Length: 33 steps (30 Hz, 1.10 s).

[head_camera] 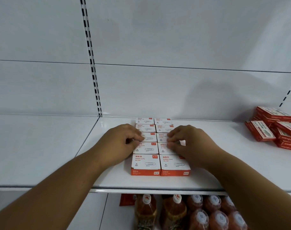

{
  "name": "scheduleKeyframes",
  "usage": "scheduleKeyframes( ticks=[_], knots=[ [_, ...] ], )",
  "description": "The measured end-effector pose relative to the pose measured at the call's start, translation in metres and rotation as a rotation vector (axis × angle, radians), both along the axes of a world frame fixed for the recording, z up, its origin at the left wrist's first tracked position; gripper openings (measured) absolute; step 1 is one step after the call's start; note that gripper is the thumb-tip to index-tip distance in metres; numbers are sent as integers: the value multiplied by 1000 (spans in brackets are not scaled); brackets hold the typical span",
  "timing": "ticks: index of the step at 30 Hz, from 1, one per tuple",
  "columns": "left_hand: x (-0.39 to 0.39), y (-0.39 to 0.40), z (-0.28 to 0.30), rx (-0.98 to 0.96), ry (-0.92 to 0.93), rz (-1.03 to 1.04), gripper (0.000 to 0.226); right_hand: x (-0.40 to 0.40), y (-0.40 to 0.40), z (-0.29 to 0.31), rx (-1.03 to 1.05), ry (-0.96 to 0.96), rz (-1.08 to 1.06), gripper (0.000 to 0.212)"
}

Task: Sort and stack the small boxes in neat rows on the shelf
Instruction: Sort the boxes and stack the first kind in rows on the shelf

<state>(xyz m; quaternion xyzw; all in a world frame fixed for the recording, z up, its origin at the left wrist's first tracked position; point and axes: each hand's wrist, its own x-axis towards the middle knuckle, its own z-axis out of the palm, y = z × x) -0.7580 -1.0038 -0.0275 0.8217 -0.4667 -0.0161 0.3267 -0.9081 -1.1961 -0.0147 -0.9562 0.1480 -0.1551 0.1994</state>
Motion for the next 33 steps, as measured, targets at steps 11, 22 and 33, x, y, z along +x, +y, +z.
scheduleKeyframes(
  ticks=[11, 22, 33],
  knots=[
    [8, -22, 29, 101, -96, 12, 36, 27, -10, 23, -33, 69, 3, 39],
    [14, -35, 8, 127, -169, -28, 39, 43, -8, 10, -126, 130, 68, 33],
    [25, -44, 30, 128, -154, 2, 35, 51, -16, 27, -78, 102, 1, 39]
  ],
)
